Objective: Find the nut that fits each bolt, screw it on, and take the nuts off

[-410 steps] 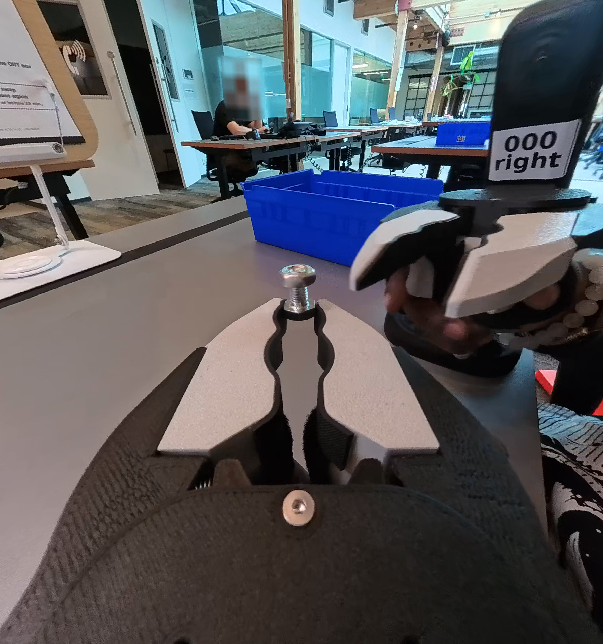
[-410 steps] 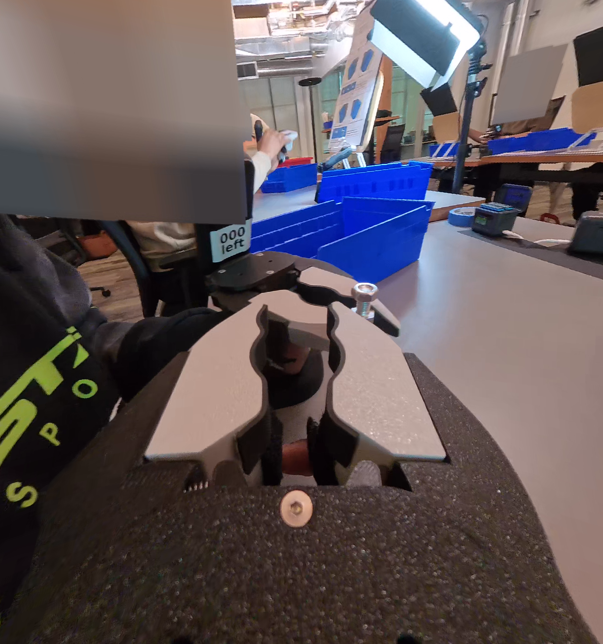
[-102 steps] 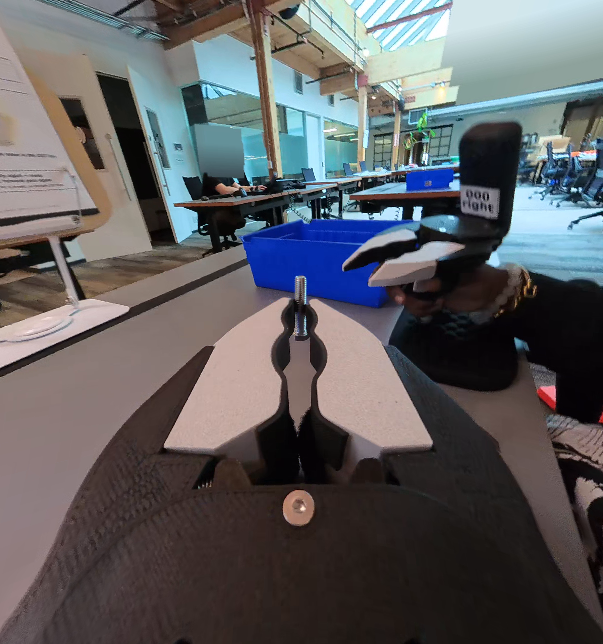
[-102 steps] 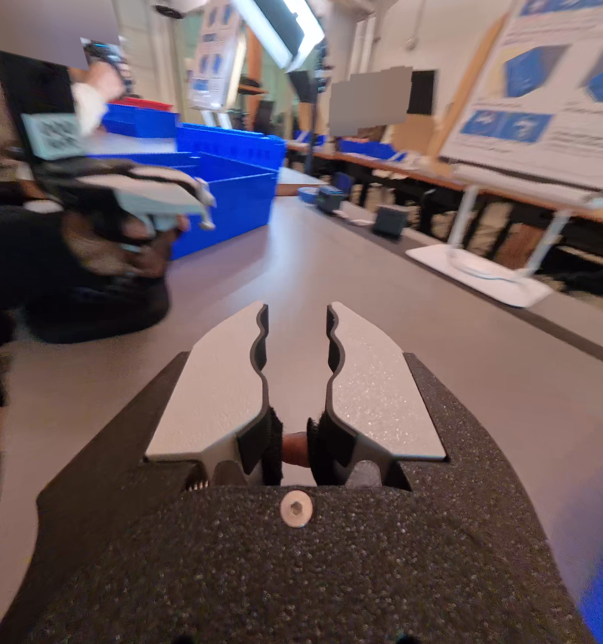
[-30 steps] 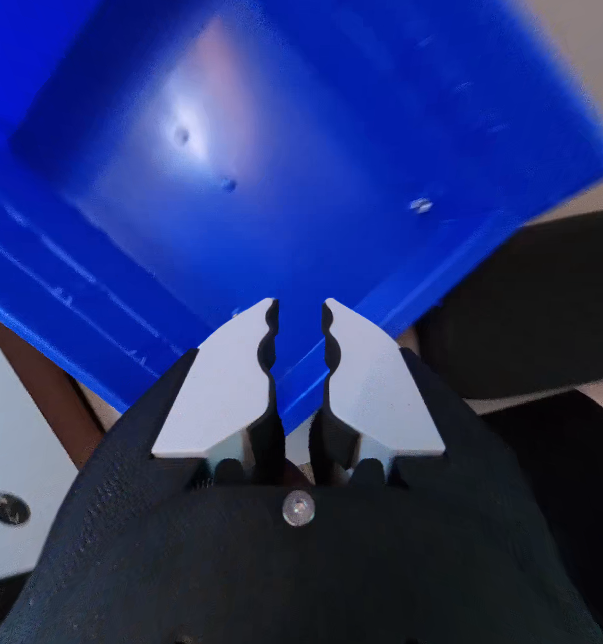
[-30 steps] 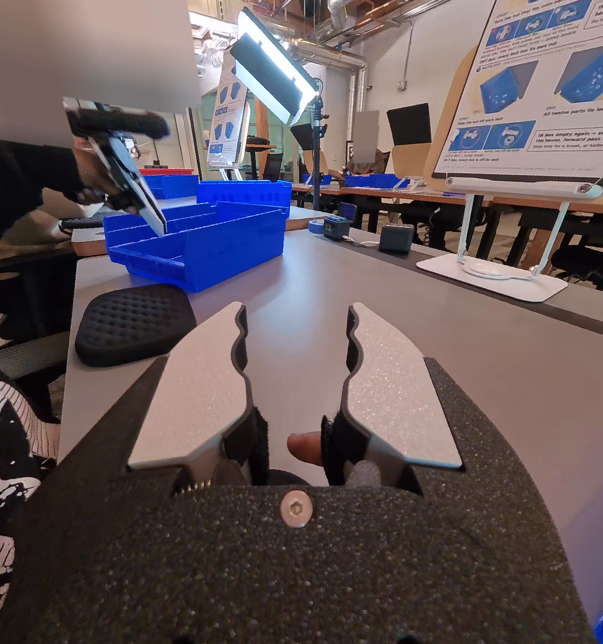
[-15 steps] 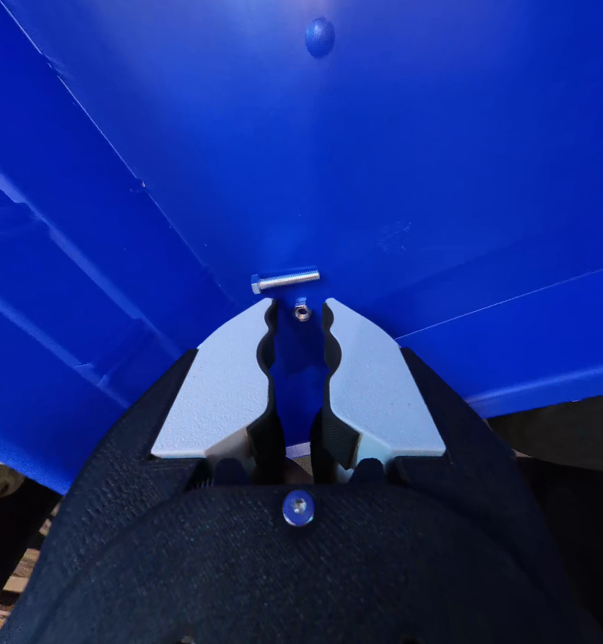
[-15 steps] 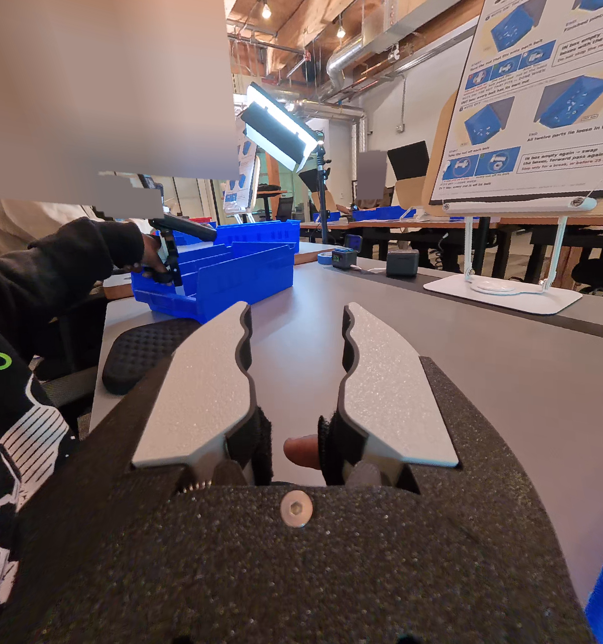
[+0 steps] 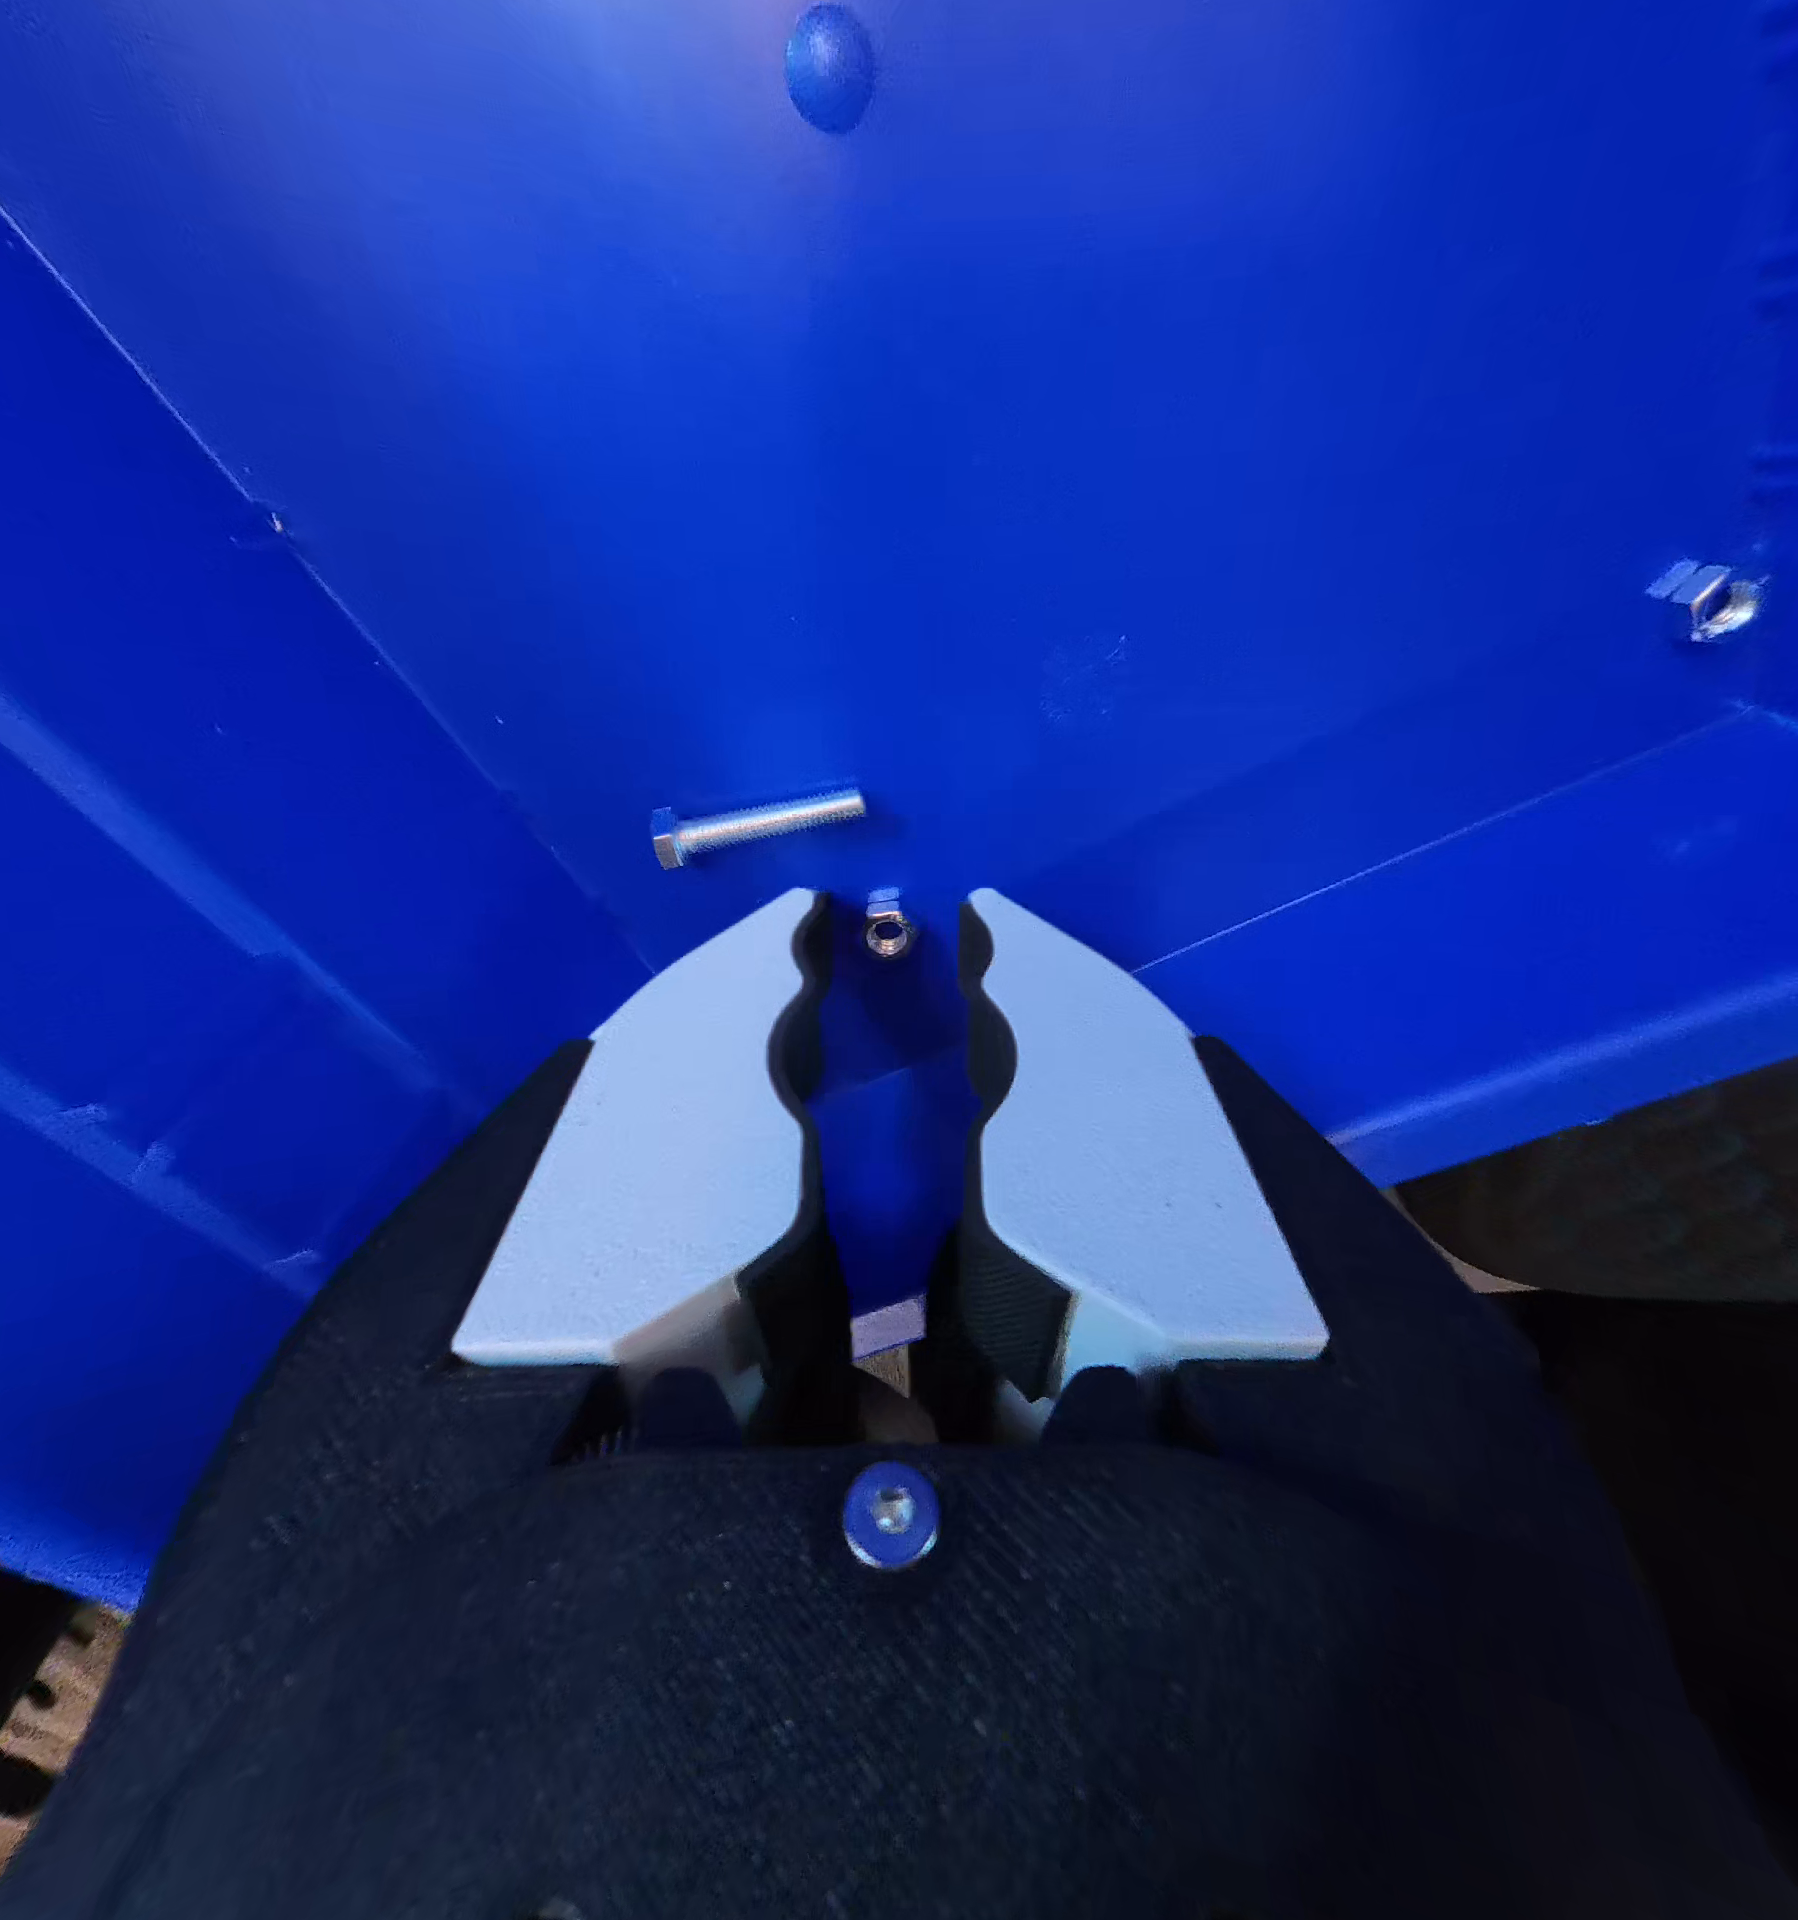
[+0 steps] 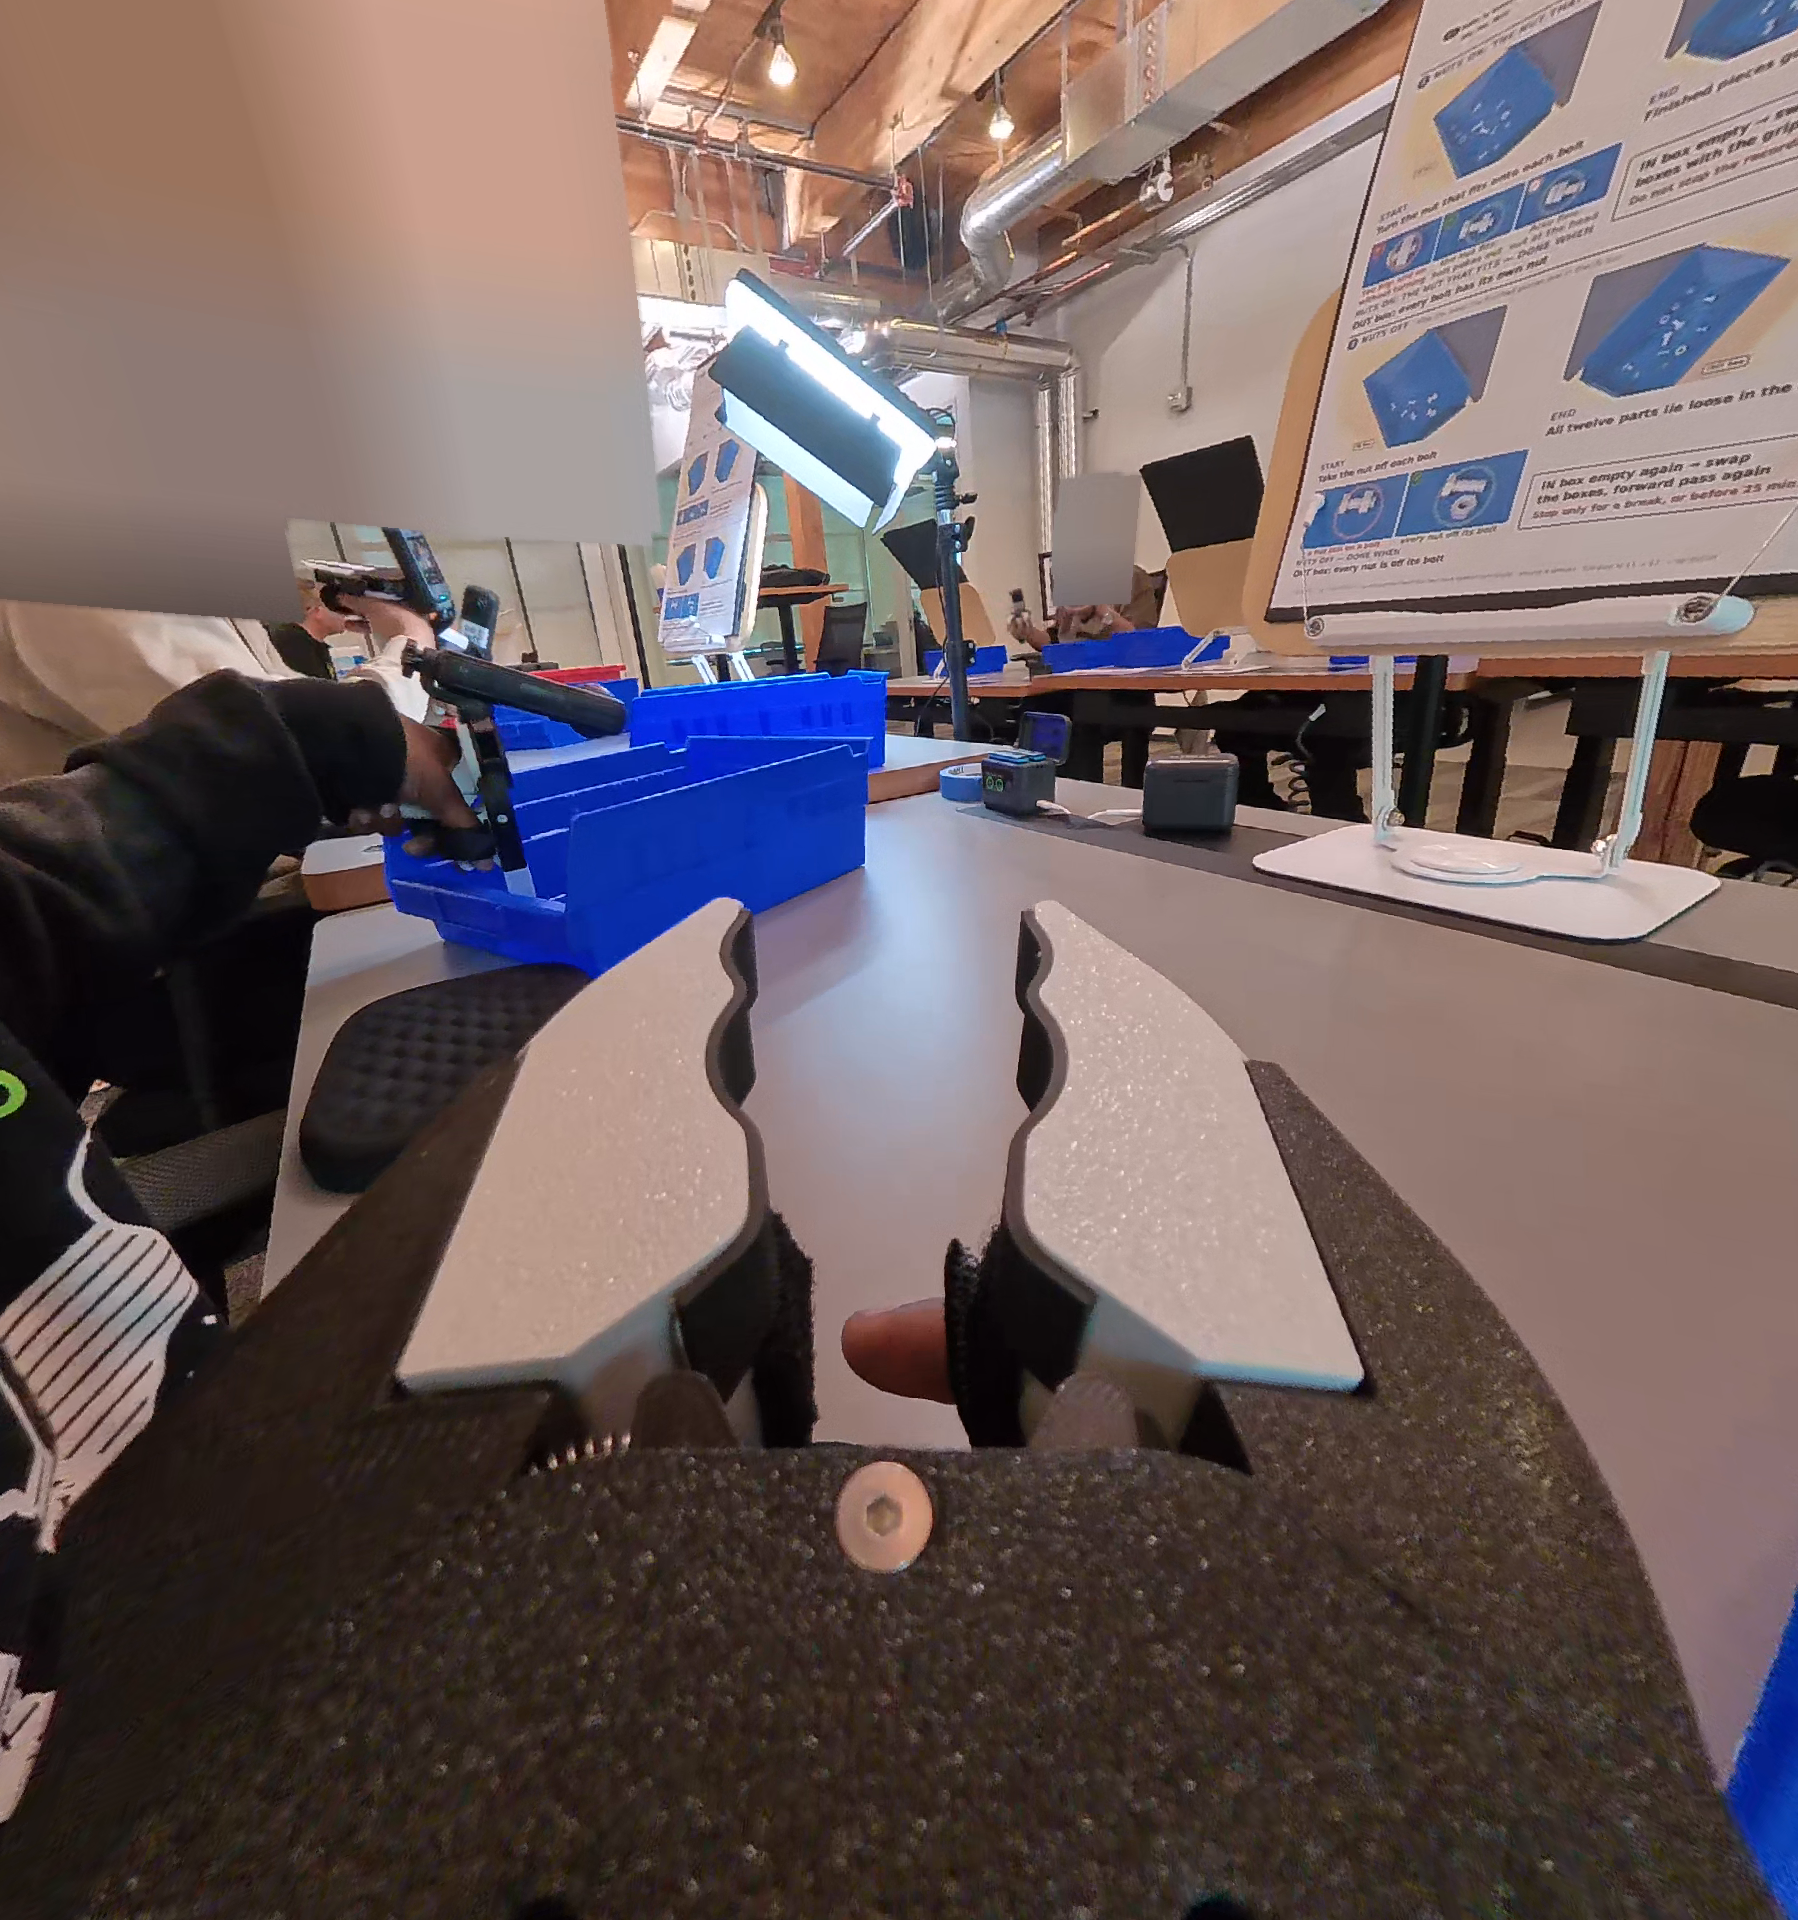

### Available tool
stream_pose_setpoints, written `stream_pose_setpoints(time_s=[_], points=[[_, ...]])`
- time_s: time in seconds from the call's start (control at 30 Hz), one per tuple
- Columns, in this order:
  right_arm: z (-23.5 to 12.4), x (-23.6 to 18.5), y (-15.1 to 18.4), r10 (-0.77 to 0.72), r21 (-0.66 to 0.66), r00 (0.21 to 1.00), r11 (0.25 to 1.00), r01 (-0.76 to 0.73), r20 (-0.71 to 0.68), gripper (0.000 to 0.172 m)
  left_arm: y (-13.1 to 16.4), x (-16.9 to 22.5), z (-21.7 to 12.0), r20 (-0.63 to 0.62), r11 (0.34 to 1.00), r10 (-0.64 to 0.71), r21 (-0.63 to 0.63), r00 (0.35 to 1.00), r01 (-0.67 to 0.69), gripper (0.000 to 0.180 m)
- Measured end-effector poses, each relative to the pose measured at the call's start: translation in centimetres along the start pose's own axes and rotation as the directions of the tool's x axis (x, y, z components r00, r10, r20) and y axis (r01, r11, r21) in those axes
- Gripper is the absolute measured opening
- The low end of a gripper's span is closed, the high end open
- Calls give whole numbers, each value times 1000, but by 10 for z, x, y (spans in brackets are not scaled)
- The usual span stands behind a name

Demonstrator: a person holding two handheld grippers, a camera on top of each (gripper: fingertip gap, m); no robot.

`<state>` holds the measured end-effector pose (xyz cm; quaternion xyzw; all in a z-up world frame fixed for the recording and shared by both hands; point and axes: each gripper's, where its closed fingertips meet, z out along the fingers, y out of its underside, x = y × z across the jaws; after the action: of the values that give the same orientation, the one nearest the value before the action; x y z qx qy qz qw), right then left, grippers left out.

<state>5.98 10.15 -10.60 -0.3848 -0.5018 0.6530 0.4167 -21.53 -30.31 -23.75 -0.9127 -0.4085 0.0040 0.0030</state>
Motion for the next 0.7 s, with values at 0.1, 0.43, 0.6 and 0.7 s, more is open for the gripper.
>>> stream_pose_setpoints(time_s=[0.1,0.43,0.6,0.7], points=[[0,0,-1,-4,4,1000,1000,4,-4,48,1,4,-4,-16,1000,12,10,1000,-11,26],[0,0,0,-6,0,1000,1000,6,-6,47,3,0,0,4,1000,7,14,1000,-7,17],[0,1,0,-3,3,1000,1000,3,-8,47,5,2,0,4,999,42,13,999,-42,11],[0,2,0,5,1,1000,1000,-5,-8,47,-3,5,-10,20,995,59,85,998,-60,11]])
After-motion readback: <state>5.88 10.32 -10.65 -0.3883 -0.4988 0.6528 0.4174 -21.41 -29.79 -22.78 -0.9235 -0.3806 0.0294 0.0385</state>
